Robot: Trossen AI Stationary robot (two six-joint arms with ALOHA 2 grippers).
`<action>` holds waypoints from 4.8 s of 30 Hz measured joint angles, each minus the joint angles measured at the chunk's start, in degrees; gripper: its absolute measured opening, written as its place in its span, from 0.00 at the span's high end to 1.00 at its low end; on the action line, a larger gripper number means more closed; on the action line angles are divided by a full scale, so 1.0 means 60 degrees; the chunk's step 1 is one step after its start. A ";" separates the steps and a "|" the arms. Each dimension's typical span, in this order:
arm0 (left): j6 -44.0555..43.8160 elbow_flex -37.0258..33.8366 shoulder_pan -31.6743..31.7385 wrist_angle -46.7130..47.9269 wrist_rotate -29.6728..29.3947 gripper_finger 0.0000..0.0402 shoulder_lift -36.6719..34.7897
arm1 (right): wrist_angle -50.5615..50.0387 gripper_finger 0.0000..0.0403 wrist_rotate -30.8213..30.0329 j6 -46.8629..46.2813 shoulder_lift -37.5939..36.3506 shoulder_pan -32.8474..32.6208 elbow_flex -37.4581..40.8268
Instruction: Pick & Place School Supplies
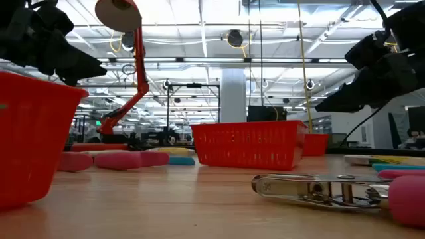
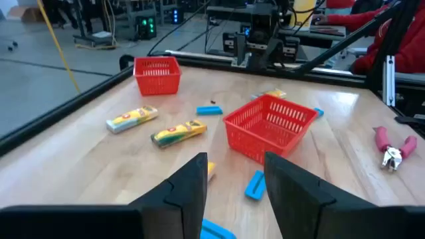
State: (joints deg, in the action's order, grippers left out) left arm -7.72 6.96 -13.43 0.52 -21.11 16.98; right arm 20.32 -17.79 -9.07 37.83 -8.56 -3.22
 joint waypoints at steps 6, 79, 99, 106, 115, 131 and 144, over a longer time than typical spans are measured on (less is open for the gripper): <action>0.0509 0.0000 0.0000 -0.0694 -0.0002 0.62 0.0396 | 0.0325 0.48 -0.0006 0.0128 0.0006 -0.0054 0.0000; 0.0487 -0.0004 0.0000 -0.0515 0.0037 0.62 0.0563 | -0.8566 0.40 0.1757 -0.4314 0.5723 -0.2032 -0.5129; 0.0429 -0.0011 0.0000 -0.0348 0.0030 0.62 0.0559 | -0.7404 0.71 0.1182 -0.4534 0.6836 -0.2030 -0.5147; 0.0425 -0.0011 0.0000 -0.0344 0.0030 0.62 0.0560 | -0.6975 0.84 0.1192 -0.4018 0.6854 -0.2029 -0.5140; 0.0425 -0.0011 0.0000 -0.0341 0.0029 0.62 0.0563 | -0.6752 0.84 0.1003 -0.3815 0.6858 -0.2032 -0.5133; 0.0410 -0.0011 0.0000 -0.0344 0.0019 0.62 0.0562 | -0.6532 0.84 -0.0923 -0.2582 0.5927 -0.1566 -0.5089; 0.0410 -0.0011 -0.0004 -0.0337 0.0022 0.62 0.0562 | -0.4264 0.84 -0.3346 0.0798 0.5058 -0.0794 -0.5111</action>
State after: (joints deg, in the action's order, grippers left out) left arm -5.26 6.90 -13.45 -1.50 -20.97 20.36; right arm -5.27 -37.87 -4.28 68.18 -13.32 -33.89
